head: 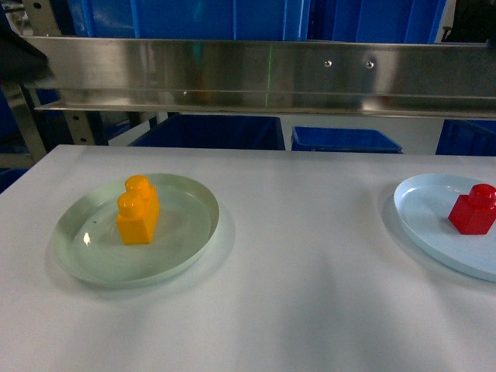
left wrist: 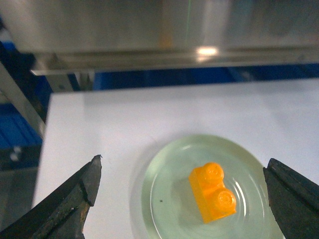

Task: Sort and place red and yellow blocks in left bins

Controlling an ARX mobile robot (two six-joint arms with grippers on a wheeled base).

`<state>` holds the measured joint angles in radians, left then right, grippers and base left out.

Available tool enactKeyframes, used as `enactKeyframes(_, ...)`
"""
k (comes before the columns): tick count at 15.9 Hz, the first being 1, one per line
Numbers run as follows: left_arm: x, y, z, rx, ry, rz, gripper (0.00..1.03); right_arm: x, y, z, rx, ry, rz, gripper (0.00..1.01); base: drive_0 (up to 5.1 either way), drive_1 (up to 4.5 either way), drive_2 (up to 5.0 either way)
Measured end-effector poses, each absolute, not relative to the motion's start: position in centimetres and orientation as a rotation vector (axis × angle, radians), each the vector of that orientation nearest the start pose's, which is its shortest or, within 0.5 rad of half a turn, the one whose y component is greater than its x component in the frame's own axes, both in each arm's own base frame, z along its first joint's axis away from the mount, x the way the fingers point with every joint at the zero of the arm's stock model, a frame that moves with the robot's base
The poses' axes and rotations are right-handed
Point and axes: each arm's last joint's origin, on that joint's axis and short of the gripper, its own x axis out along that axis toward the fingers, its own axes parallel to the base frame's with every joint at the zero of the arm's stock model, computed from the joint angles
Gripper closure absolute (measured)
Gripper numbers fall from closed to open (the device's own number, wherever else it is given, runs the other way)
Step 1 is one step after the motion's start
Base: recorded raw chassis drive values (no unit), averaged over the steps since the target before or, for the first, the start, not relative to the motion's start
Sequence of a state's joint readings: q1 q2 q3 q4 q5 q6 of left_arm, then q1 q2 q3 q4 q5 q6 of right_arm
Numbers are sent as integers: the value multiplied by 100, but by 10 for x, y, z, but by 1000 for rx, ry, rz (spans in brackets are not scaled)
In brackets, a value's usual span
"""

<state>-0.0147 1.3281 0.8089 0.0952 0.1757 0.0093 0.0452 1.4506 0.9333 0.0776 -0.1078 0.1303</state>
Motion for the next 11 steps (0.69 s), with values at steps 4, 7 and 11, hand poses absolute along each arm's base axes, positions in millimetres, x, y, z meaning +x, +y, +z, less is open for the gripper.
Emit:
enactKeyframes(4,312,-28,208,-3,522,-194,5,346,19,201,79,544,20,3,0,0,0)
enactKeyframes(7,311,-29,206,16,495,-181,5,339,23,203,66,526,47,3,0,0,0)
enactKeyframes(11,311,-29,206,25,493,-174,5,338,23,206,63,516,52,3,0,0,0)
